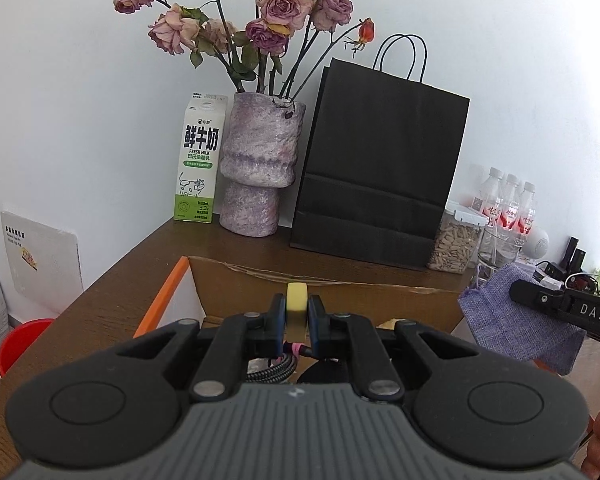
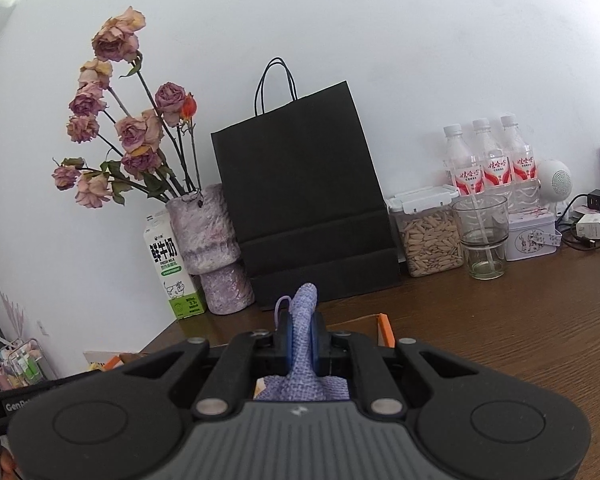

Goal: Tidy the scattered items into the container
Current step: 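Carry the purple cloth and beige block over the box and open both grippers, then withdraw both grippers from the box toward the remaining table items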

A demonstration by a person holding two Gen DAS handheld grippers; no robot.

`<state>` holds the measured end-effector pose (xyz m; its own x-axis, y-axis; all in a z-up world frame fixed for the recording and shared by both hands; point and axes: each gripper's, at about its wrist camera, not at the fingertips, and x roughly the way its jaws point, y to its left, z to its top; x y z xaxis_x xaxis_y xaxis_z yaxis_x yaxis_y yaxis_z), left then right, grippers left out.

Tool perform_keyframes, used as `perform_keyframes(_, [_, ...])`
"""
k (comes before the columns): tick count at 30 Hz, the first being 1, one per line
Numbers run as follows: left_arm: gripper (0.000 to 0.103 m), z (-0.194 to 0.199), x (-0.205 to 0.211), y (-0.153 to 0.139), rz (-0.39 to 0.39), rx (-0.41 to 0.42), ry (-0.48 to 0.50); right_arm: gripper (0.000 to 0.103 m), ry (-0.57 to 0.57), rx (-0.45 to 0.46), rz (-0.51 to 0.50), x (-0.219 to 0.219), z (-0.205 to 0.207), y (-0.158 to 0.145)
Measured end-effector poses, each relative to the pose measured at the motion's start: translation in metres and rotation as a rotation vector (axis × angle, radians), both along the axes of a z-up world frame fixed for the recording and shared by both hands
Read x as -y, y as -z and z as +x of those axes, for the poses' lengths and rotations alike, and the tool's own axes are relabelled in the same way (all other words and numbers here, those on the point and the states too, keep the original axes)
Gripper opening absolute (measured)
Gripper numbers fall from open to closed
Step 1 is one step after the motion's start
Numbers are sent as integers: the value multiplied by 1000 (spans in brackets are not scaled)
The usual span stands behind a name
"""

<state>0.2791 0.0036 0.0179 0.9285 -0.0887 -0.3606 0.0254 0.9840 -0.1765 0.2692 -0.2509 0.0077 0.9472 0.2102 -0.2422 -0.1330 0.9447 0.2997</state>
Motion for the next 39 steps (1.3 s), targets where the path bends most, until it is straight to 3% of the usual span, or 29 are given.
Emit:
perform_keyframes(4, [12,2,0,2,-1,-20,-5,8,-1,-24,-11,-2,3,2])
perform_keyframes(6, [16,3,-2,3,-4,-32,-14,19,-35,-56,-11,-3,6,4])
perform_keyframes(7, [32,3,-2,3,-2,-37,-19,24,-35,-63,-17,-4,6,5])
perform_keyframes(8, [46,2,-2,3,3,-36,-20,43,-28,-65,-27,-5,5,5])
perform_keyframes(9, [80,0,-2,2,8,-27,-26,72,-21,-64,-39,-7,3,5])
perform_keyframes(10, [103,-3,-1,1,13,-4,-37,86,-17,-57,-46,-9,0,4])
perform_keyframes(11, [103,-8,-1,0,18,30,-50,101,-19,-42,-47,-9,-4,3])
perform_keyframes(13, [103,-16,-1,-4,18,69,-55,101,-33,-10,-50,-11,-14,-1])
perform_keyframes(23, [103,-18,-8,-1,-23,35,-86,103,-48,13,-90,-24,-38,-5])
perform_keyframes(39, [103,-32,-6,3,16,75,-100,103,-51,22,-154,-34,-55,-4])
